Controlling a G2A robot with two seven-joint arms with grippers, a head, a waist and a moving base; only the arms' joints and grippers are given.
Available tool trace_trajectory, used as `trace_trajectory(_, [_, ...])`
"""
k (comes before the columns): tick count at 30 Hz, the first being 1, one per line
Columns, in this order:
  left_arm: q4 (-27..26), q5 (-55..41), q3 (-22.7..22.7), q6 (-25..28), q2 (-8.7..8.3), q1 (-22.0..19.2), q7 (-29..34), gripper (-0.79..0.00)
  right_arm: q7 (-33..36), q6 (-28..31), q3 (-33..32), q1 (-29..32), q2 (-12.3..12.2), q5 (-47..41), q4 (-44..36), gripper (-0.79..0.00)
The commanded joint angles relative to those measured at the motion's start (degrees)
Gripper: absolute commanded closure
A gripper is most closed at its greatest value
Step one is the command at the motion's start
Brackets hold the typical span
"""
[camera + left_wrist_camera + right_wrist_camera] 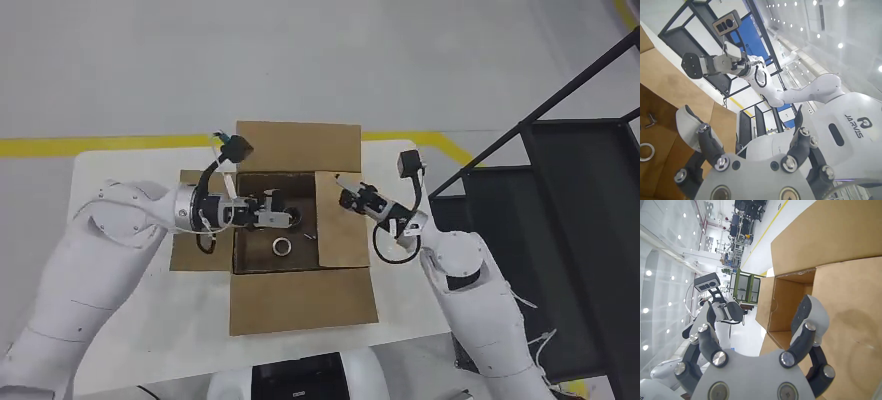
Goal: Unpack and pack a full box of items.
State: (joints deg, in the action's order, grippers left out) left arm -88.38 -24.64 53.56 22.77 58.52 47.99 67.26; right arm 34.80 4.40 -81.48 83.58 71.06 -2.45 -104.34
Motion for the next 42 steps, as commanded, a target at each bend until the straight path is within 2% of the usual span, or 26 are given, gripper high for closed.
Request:
trace_trajectory(1, [1.8, 1.9, -3.4, 0.0, 1.00, -1.4, -1.7, -0.785, -0.5, 0.1, -0.6, 1.2, -0.1, -0.3, -0.2, -0.785])
trace_trajectory(7, [8.1, 8.0, -11.0, -1.1, 4.06, -4.2, -9.1, -0.785, -2.2, 0.9, -2.1, 3.9, -0.3, -1.3, -0.7, -0.785])
trace_trajectory(13, [15.1, 11.8, -15.4, -0.5, 6.75, -6.2, -15.1, -0.785, -3.3, 1.7, -4.1, 6.3, -0.7, -1.9, -2.0, -0.785])
trace_trajectory(17, [19.7, 8.0, -18.5, 4.8, 9.18, -8.2, -13.6, -0.785, -1.6, 2.8, -5.2, 8.1, -0.9, -4.9, -3.5, -0.785])
trace_trajectory(22, [26.7, 4.8, -21.1, 8.1, 12.28, -11.7, -12.8, -0.785, 4.7, 4.6, -8.2, 10.5, -1.5, -9.7, -4.2, -0.785])
trace_trajectory(25, [29.0, 3.3, -21.8, 10.0, 13.67, -13.8, -11.0, -0.785, 8.4, 5.9, -10.1, 12.0, -1.8, -12.8, -4.7, -0.785])
trace_trajectory(30, [32.2, 1.7, -22.9, 10.2, 15.82, -15.7, -10.9, -0.785, 10.3, 7.3, -11.2, 14.6, -2.1, -14.7, -6.5, -0.785])
trace_trajectory(33, [34.8, 2.6, -23.9, 6.9, 16.98, -16.2, -12.1, -0.785, 10.3, 7.4, -10.8, 14.8, -2.2, -15.1, -7.3, -0.785])
trace_trajectory(37, [37.5, 2.4, -24.7, 5.4, 18.13, -15.8, -11.8, -0.785, 10.2, 7.6, -10.4, 14.8, -2.3, -15.4, -7.4, -0.785])
trace_trajectory(42, [39.4, 1.1, -24.5, 6.4, 19.45, -16.1, -11.7, -0.785, 10.2, 7.5, -10.4, 14.9, -2.5, -15.6, -7.1, -0.785])
